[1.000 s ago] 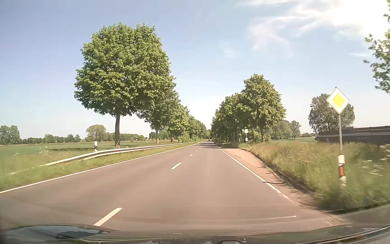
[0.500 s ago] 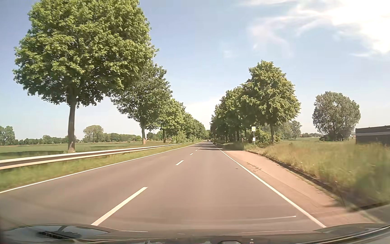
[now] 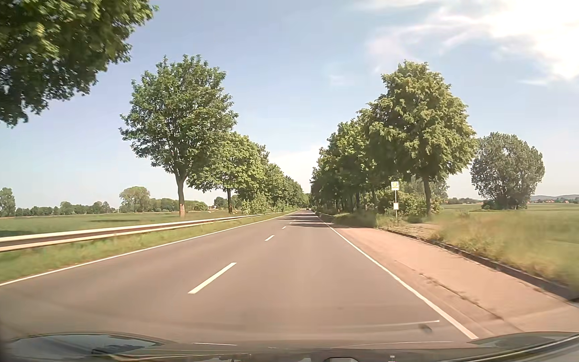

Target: Follow the waypoints while adhering to traffic rules and regulations

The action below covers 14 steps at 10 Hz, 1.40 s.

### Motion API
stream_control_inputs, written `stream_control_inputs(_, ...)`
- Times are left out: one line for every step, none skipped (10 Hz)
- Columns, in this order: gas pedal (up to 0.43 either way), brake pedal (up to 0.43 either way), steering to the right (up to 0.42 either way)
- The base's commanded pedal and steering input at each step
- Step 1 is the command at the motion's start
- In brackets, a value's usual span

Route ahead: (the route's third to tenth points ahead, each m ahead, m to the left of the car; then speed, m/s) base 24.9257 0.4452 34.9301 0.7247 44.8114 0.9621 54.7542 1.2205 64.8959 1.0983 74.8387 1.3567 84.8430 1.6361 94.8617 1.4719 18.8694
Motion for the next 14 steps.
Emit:
stream_control_inputs(0.169,0.000,0.000)
stream_control_inputs(0.169,0.000,-0.001)
stream_control_inputs(0.169,0.000,-0.001)
stream_control_inputs(0.169,0.000,-0.001)
stream_control_inputs(0.169,0.000,-0.001)
stream_control_inputs(0.169,0.000,-0.002)
stream_control_inputs(0.169,0.000,-0.001)
stream_control_inputs(0.169,0.000,-0.001)
stream_control_inputs(0.169,0.000,-0.002)
stream_control_inputs(0.169,0.000,-0.002)
stream_control_inputs(0.169,0.000,-0.002)
stream_control_inputs(0.169,0.000,-0.002)
stream_control_inputs(0.169,0.000,-0.002)
stream_control_inputs(0.169,0.000,-0.002)
